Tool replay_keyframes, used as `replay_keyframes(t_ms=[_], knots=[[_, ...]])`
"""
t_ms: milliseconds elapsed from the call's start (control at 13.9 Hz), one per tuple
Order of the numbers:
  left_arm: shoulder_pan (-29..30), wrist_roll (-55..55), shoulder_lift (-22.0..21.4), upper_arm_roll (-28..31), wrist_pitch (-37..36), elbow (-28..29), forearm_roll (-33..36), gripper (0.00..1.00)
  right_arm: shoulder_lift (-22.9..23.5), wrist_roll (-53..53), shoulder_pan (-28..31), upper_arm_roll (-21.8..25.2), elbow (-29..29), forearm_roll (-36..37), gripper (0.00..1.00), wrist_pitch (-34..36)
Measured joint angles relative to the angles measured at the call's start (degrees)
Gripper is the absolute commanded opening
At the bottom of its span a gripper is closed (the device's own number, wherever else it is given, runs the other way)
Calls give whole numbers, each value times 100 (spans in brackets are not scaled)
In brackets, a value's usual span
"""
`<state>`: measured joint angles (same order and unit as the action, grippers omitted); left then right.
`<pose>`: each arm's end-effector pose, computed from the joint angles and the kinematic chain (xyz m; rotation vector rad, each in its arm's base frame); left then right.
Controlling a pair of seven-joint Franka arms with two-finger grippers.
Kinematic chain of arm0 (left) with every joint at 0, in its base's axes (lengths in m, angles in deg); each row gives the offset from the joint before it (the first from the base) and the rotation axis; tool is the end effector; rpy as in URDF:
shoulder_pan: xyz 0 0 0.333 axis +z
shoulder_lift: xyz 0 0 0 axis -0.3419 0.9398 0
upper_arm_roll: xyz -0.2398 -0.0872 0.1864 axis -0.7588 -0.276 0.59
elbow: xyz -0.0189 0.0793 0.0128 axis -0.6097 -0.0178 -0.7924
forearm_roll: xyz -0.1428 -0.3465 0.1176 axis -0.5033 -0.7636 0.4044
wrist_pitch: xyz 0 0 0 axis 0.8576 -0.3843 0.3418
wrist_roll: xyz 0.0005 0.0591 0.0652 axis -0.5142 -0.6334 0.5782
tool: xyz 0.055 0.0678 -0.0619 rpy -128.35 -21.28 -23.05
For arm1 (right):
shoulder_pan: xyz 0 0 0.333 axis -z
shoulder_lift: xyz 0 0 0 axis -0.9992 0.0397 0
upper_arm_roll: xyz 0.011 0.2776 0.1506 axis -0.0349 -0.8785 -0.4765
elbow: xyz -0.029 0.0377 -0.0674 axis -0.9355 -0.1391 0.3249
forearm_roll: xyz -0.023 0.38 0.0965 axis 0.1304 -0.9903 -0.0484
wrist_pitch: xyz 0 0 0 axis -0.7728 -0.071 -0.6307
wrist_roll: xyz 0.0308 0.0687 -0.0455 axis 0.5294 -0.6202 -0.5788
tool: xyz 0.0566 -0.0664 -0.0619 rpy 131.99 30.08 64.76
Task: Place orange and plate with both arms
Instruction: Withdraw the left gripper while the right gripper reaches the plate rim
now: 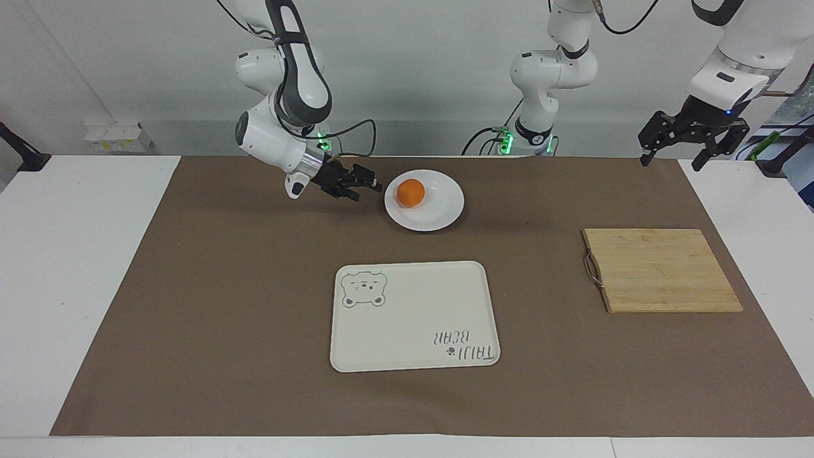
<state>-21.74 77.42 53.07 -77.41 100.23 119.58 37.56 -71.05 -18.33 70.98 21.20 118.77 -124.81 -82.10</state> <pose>0.5466 -0.0029 0.6628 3.1205 -0.3053 0.0754 0.4073 0.1581 0.3293 -2.2747 0.2641 0.1821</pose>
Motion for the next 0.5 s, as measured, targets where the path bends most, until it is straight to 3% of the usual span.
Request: replay_keyframes(t_ms=[287,503], knots=[[0,0,0,1,-1,0,0,100,143,-1613,-558,-3,543,-1710,100,-563],[0,0,0,1,-2,0,0,100,266,-1972,-625,0,578,-1931,100,-621]])
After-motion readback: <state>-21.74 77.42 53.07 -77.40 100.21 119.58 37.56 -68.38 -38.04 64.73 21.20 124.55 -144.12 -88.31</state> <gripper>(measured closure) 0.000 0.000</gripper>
